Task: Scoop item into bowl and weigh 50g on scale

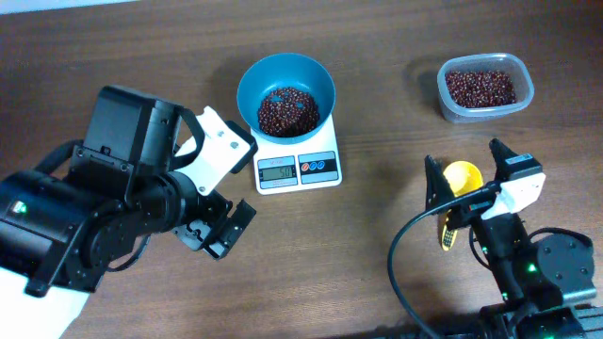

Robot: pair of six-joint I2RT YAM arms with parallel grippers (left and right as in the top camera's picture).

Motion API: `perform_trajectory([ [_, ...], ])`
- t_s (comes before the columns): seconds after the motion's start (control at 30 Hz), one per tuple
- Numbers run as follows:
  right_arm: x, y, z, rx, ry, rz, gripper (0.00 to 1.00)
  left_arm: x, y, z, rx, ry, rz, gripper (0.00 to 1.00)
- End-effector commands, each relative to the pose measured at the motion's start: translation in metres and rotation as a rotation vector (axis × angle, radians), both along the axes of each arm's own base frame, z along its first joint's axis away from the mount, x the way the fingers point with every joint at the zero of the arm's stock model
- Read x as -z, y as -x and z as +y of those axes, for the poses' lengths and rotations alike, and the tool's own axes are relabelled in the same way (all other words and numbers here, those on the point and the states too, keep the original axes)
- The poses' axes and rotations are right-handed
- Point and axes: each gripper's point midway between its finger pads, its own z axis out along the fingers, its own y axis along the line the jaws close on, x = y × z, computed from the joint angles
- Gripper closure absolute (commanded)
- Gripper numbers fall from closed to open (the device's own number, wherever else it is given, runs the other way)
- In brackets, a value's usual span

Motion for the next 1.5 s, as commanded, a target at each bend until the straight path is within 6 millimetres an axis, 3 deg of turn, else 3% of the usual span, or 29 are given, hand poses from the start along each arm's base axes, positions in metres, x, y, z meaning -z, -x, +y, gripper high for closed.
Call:
perform_trajectory([
  [0.0, 0.015, 0.001, -0.001, 0.008, 0.01, 0.055, 0.01, -0.005, -0.001, -0.001, -0.004, 0.015, -0.009, 0.01],
  [0.77, 0.016, 0.0, -0.001, 0.009, 0.011, 0.057, 0.01, -0.005, -0.001, -0.001, -0.005, 0.015, -0.009, 0.0],
  [0.83, 0.016, 0.0, -0.001, 0.009, 0.011, 0.057, 0.01, -0.005, -0.001, -0.001, -0.005, 0.016, -0.008, 0.06],
  [0.9, 0.016, 0.0, -0.001, 0.009, 0.011, 0.057, 0.01, -0.007, 0.001, 0.001, -0.006, 0.015, -0.017, 0.02],
  [0.97, 0.016, 0.0, -0.001, 0.009, 0.011, 0.057, 0.01, -0.011, 0.006, 0.009, -0.022, 0.009, -0.062, 0.02],
  [1.07, 0.016, 0.0, -0.001, 0.009, 0.011, 0.057, 0.01, -0.024, 0.01, 0.04, -0.131, 0.045, -0.252, 0.02],
  [1.27, 0.016, 0.0, -0.001, 0.009, 0.011, 0.057, 0.01, -0.017, -0.001, 0.099, -0.397, 0.176, -0.589, 0.01],
  [1.37, 0.016, 0.0, -0.001, 0.009, 0.011, 0.057, 0.01, -0.014, 0.006, 0.109, -0.43, 0.225, -0.66, 0.02],
  [1.47, 0.016, 0.0, -0.001, 0.009, 0.011, 0.057, 0.01, -0.029, 0.016, 0.119, -0.466, 0.222, -0.763, 0.01],
])
